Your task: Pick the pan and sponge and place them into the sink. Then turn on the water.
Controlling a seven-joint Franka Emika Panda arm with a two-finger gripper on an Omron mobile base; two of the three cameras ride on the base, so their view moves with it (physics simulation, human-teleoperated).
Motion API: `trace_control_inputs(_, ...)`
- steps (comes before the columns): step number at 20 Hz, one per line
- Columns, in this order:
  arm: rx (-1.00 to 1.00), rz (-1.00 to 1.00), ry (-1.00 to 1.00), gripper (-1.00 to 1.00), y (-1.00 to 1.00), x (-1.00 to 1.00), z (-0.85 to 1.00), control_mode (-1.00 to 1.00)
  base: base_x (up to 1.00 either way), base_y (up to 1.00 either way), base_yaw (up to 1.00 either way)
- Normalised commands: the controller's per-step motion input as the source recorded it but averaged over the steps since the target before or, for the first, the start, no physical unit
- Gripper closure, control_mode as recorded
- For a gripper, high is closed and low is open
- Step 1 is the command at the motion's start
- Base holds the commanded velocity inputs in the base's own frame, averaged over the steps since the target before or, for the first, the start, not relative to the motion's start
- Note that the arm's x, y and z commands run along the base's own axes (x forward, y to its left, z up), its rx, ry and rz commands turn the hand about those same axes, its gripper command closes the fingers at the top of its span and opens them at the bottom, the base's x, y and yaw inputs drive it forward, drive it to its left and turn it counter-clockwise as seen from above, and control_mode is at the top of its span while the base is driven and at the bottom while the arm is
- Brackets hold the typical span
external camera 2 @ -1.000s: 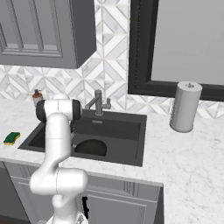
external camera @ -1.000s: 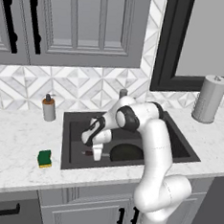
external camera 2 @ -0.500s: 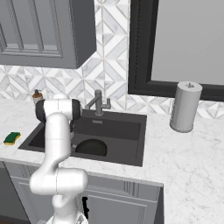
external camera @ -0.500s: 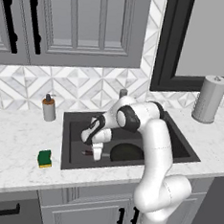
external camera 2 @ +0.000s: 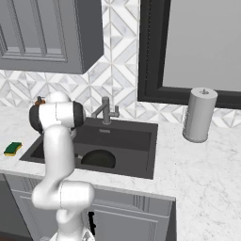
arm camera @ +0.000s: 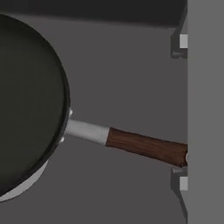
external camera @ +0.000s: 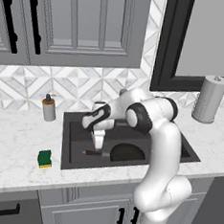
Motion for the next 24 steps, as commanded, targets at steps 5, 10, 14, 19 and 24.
trace_control_inputs(5,0.00,0.35,0.00,-1.00,0.00,-0.32,0.98,-1.00,0.00,0.00,0.00)
trace_control_inputs(10,-0.02,0.70,0.00,-1.00,0.10,-0.25,0.75,-1.00,0.00,0.00,0.00)
trace_control_inputs(14,-0.04,0.76,0.00,-1.00,0.10,-0.29,0.49,-1.00,0.00,0.00,0.00)
trace_control_inputs(19,0.00,0.64,0.00,-1.00,0.01,-0.35,0.29,-1.00,0.00,0.00,0.00)
trace_control_inputs(24,0.12,0.36,-0.01,-1.00,0.01,-0.26,0.19,-1.00,0.00,0.00,0.00)
